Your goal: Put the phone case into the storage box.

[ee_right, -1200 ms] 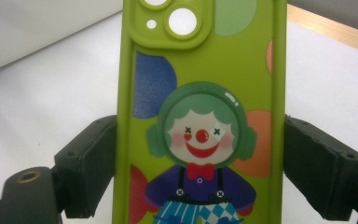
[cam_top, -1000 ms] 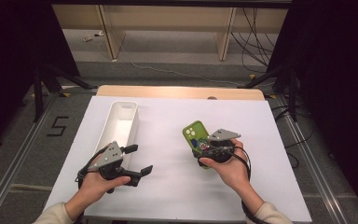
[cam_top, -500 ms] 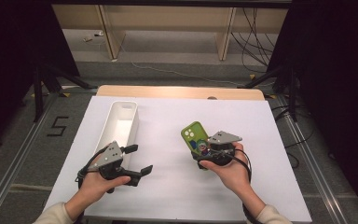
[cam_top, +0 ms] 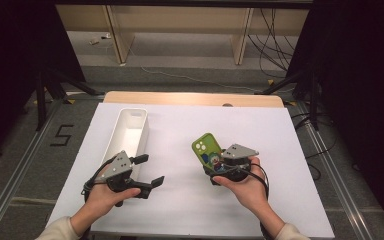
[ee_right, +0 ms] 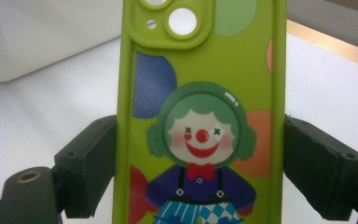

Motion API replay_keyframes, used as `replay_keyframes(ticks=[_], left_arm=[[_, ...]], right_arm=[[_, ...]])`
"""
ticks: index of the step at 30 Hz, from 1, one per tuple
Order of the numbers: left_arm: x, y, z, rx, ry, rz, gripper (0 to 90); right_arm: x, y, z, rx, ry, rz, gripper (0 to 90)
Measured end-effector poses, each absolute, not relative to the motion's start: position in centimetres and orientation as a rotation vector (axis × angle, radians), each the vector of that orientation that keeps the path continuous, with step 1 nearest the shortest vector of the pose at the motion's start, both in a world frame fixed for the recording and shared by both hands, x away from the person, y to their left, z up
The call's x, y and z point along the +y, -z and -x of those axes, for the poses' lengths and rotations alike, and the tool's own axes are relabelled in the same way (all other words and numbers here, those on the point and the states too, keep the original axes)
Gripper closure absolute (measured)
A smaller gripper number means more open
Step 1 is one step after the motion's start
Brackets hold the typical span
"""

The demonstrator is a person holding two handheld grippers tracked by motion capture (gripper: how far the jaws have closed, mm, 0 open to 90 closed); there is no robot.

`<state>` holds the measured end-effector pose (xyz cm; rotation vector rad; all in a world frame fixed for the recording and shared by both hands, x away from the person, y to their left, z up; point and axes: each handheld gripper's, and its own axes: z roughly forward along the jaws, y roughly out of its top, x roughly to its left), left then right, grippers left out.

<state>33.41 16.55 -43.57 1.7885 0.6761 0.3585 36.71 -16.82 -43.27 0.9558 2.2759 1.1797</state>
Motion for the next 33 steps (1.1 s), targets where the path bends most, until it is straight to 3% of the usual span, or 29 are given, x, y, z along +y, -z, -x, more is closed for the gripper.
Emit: replay_keyframes(ticks=[23,33], left_arm=[[11.9,42.2,-36.2,0.695,-0.272,-1.761,15.6],[10.0,42.1,-37.2,0.704,-0.221,-1.759,26.1]], right_arm=[[-15.9,43.3,-35.3,2.284,-1.215,-0.899,16.6],[-15.7,43.2,-35.1,2.277,-1.222,-0.884,16.6]])
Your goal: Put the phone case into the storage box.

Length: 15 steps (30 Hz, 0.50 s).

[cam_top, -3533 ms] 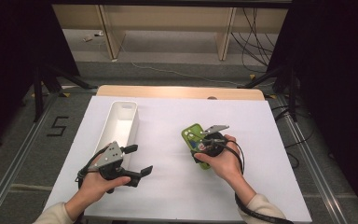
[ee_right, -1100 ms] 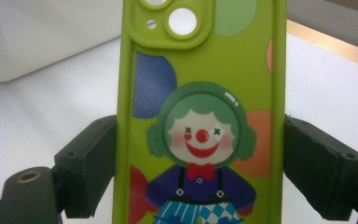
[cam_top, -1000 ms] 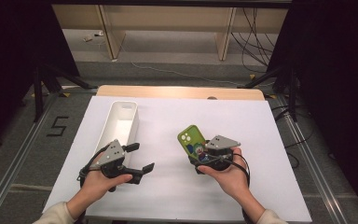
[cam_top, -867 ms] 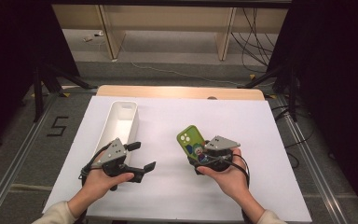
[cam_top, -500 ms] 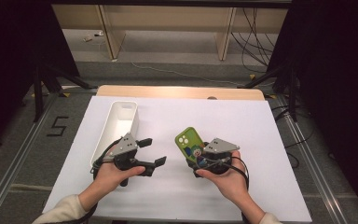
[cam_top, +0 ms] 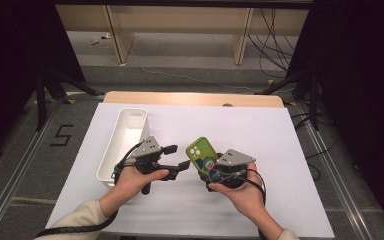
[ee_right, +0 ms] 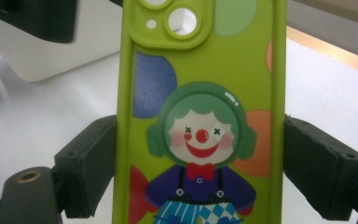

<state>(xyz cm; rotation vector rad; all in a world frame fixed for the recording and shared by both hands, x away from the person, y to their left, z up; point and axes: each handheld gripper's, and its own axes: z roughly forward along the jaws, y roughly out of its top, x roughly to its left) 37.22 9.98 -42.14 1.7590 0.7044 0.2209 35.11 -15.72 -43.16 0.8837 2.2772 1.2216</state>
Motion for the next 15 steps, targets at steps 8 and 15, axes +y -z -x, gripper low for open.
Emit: replay_keyframes(ticks=[8,15], left_arm=[[8.8,42.2,-37.5,0.711,-0.191,-1.748,37.6],[8.2,42.3,-37.6,0.728,-0.156,-1.725,48.3]], right_arm=[[-15.6,43.2,-35.0,2.278,-1.225,-0.876,16.6],[-15.5,43.1,-35.0,2.27,-1.228,-0.874,16.6]])
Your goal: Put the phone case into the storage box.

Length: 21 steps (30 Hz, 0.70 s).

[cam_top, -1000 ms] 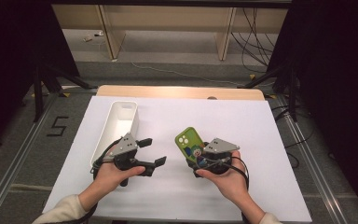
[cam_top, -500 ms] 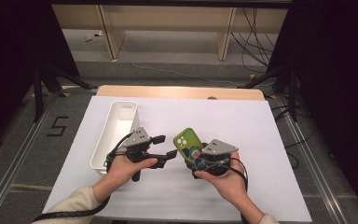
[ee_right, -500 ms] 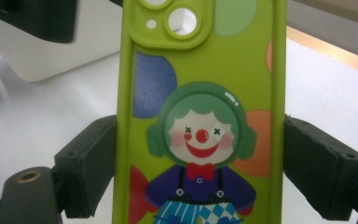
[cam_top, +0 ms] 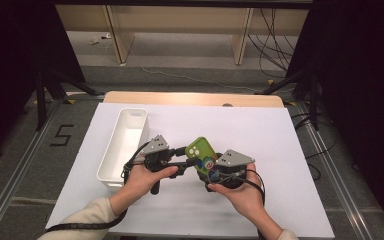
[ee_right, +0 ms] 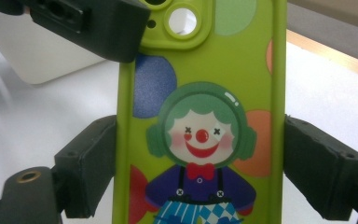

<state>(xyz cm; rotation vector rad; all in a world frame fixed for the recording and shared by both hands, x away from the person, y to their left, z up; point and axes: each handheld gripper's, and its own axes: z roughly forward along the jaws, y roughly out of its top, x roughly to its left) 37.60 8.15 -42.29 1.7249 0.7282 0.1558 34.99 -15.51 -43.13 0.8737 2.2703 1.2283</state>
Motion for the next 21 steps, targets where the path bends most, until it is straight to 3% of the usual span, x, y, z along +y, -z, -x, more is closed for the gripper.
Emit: replay_keyframes(ticks=[21], left_arm=[[7.61,42.4,-37.87,0.743,-0.031,-1.621,71.7]], right_arm=[[-15.37,43.33,-34.99,2.265,-1.232,-0.87,16.5]])
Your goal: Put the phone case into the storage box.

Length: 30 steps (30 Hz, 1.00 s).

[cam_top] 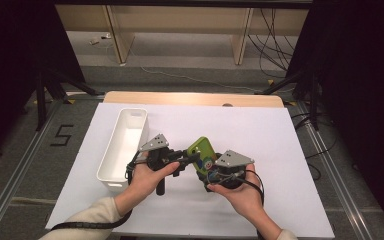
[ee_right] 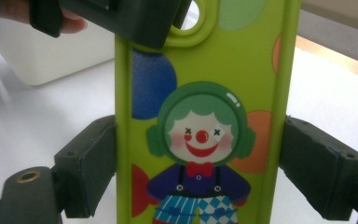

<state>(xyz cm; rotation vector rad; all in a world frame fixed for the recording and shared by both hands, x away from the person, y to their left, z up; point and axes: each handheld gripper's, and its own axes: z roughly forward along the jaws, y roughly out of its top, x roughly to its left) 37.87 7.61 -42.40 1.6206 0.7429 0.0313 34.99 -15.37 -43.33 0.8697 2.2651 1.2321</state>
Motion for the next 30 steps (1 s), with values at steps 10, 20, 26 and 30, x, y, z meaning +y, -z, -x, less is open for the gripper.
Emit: replay_keyframes(ticks=[10,20,26,30], left_arm=[[7.0,41.9,-37.5,0.688,-0.002,-1.621,77.6],[7.3,41.6,-37.6,0.651,-0.029,-1.645,77.7],[7.5,41.3,-37.6,0.6,-0.055,-1.683,77.7],[7.8,41.0,-37.6,0.568,-0.075,-1.703,77.6]], right_arm=[[-15.4,43.4,-35.0,2.256,-1.246,-0.881,16.3],[-15.4,43.4,-35.1,2.27,-1.272,-0.885,12.8],[-15.6,43.3,-35.2,2.295,-1.296,-0.864,8.7],[-15.7,43.2,-35.1,2.302,-1.307,-0.855,8.3]])
